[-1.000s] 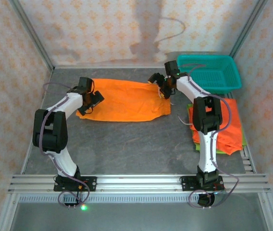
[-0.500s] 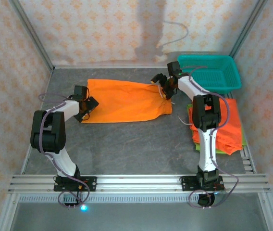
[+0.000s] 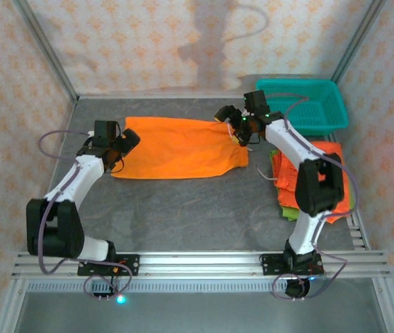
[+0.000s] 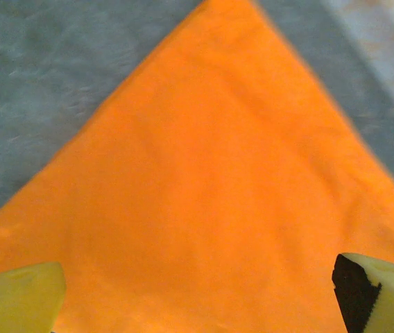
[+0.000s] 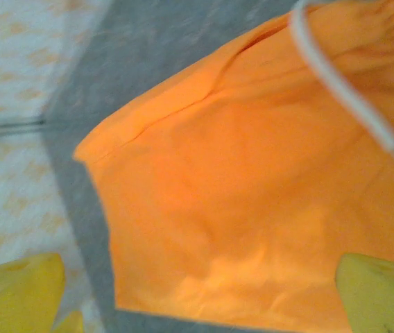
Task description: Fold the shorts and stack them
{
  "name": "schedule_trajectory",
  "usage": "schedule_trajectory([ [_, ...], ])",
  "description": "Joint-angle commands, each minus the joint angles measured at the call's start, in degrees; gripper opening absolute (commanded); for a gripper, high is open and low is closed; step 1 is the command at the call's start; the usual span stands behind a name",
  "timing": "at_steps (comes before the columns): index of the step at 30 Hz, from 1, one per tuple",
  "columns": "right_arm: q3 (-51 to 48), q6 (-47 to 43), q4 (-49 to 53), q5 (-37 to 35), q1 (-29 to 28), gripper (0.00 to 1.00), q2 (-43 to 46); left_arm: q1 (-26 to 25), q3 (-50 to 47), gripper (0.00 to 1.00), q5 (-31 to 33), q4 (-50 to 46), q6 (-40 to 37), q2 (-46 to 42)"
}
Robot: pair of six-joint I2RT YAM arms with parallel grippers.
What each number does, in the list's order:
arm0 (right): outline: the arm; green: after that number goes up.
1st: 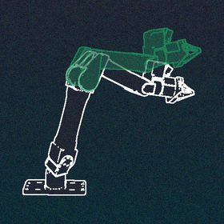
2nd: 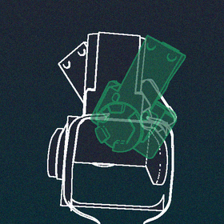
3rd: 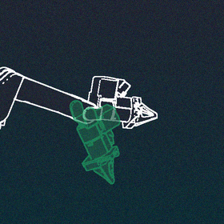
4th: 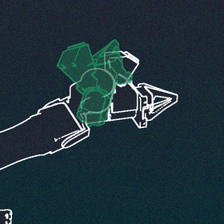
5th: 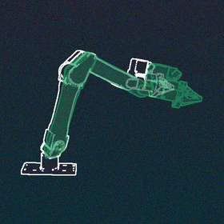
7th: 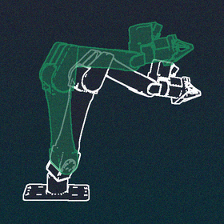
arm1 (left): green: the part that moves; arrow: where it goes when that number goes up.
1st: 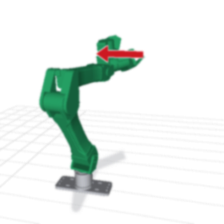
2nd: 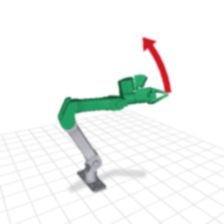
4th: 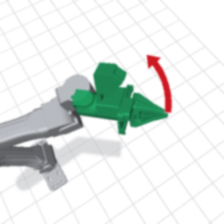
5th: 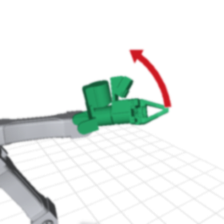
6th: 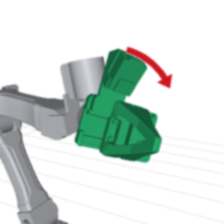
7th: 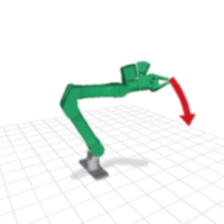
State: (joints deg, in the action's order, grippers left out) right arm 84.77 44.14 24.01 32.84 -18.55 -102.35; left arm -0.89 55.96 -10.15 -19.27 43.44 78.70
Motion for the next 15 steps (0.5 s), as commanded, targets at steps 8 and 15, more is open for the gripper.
schedule_trajectory([
  [8,-4.4,-0.9,-3.4,0.2,-0.9,0.99,-5.7,-3.5,0.6,1.00,-2.1,4.9,-0.4,8.8],
  [15,-7.7,-1.8,-3.6,-0.1,-0.8,1.00,-8.8,-3.5,-2.0,1.00,-2.3,8.3,-0.5,15.7],
])
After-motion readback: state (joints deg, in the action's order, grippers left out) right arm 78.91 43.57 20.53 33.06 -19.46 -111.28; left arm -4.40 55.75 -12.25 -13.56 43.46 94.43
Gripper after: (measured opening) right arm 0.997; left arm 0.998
